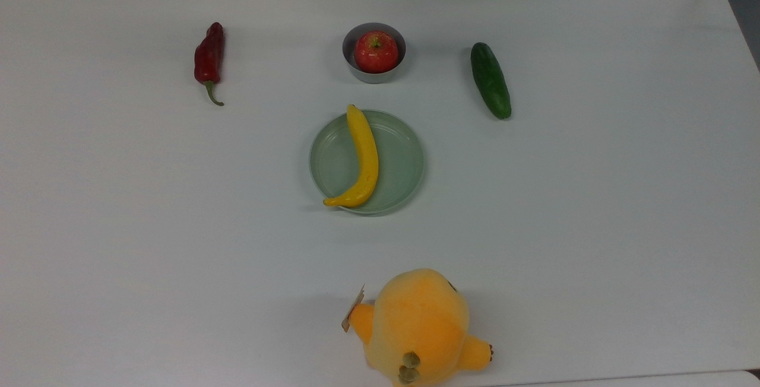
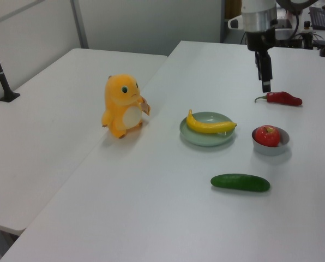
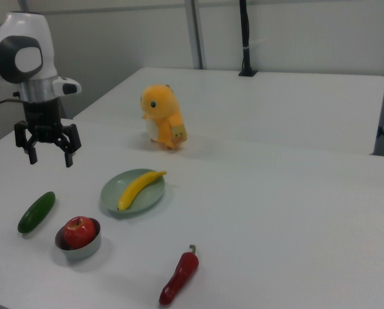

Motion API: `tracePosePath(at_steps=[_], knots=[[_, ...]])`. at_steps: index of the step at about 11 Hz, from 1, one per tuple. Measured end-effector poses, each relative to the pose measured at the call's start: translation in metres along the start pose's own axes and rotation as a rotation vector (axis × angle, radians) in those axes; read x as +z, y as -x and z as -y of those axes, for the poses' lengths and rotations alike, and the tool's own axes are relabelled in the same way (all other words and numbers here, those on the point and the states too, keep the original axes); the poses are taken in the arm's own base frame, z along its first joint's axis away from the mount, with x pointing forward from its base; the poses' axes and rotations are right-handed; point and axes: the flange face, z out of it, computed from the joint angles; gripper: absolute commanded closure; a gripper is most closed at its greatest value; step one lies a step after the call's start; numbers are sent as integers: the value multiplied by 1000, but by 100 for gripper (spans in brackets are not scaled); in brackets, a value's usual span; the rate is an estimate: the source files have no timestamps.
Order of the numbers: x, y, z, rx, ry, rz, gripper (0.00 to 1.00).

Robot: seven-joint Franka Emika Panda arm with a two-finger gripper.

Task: Put the cucumber on the left side of the bowl
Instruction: 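Move the open gripper over the green cucumber and lower it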

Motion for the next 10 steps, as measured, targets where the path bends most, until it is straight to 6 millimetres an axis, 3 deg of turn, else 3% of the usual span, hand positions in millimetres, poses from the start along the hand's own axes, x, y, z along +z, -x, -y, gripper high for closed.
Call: tracePosePath(at_steps=[3,5,8,10], knots=[[27,1,32,-45,-44,52,0],[46,1,65,-90,-31,72,0],[100,-9,114,-51,-11,-49,0],[126,-16,126,2,-20,-183,0]])
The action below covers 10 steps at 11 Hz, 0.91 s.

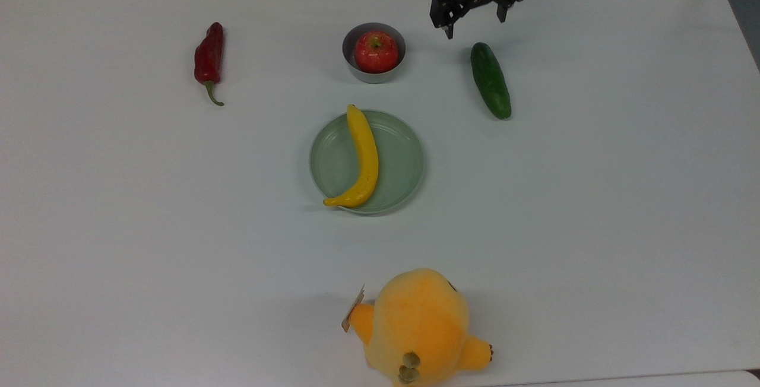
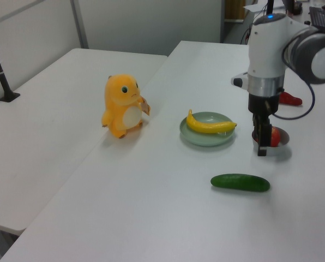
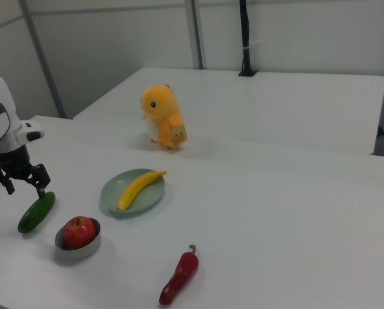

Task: Put the cucumber on the left side of the bowl
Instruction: 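Move the open gripper over the green cucumber and lower it, then close the gripper on the middle of the cucumber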

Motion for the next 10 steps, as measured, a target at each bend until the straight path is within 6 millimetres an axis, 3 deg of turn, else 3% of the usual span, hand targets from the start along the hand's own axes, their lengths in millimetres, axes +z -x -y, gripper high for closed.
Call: tracePosePath(at_steps=[3,6,8,9,10], knots=[[26,-6,3,54,-23,-94,0],[51,-7,12,82,-33,-70,2],[74,-6,20,104,40,-54,35],[81,-6,21,107,52,-52,67],[87,-7,21,110,53,-48,85]])
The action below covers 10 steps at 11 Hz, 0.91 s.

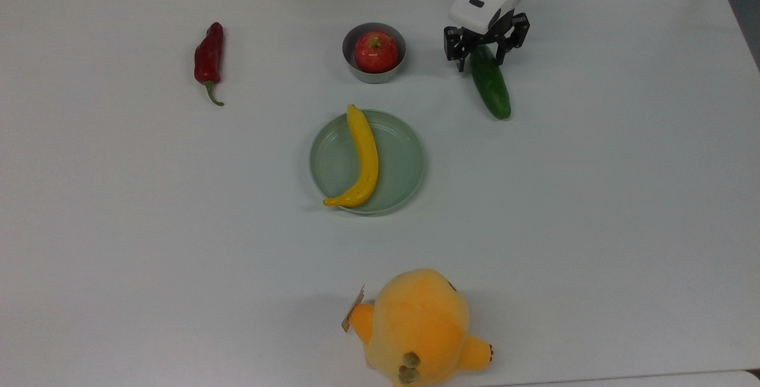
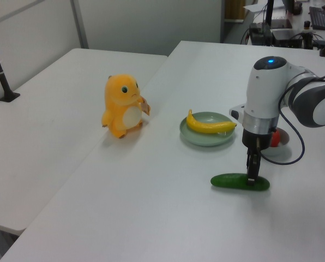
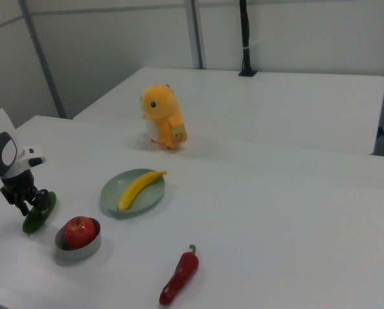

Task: Put the cucumber on the left side of the bowl
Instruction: 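Close the gripper on the middle of the cucumber, then carry the cucumber toward the metal bowl and set it beside it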

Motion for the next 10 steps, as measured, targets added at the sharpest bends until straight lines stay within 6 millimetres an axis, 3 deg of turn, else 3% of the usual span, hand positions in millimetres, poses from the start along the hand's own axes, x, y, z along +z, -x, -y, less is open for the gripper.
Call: tracePosePath(at_steps=[2,7,10], knots=[[0,-1,0,1,-1,0,100],[-12,-8,-1,9,-7,-27,100],[-45,-6,-20,43,46,13,100]])
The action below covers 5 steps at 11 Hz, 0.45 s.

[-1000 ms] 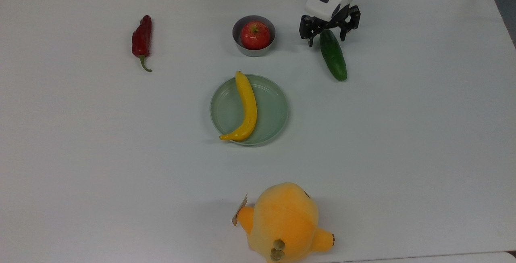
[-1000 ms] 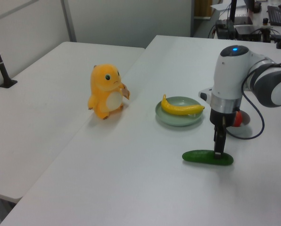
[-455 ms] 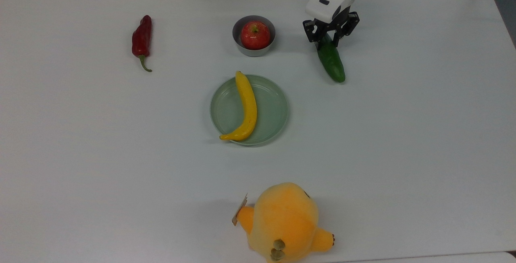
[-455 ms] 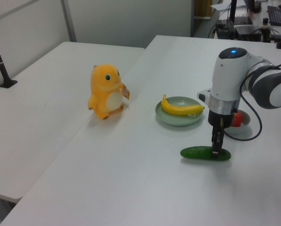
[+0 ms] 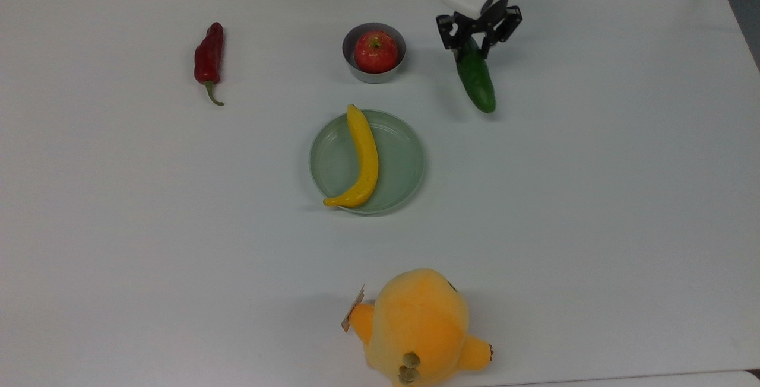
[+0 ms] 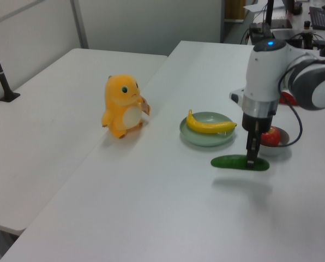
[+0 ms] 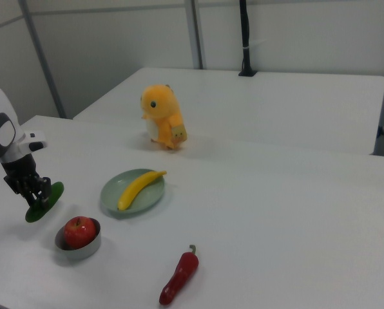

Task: Put the cucumber on the left side of the bowl
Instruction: 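Carry the cucumber toward the metal bowl and set it beside it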

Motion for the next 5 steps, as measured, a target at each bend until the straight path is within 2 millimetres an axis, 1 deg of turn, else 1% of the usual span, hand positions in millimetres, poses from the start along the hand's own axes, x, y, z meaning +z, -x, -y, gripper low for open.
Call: tracePosePath(at_steps=[1,2,4,5], knots=[[-6,4,-12,19,30,46,100],[-7,7,-21,33,47,79,100],[-1,7,-34,56,57,109,100],[2,8,-37,61,58,117,98]])
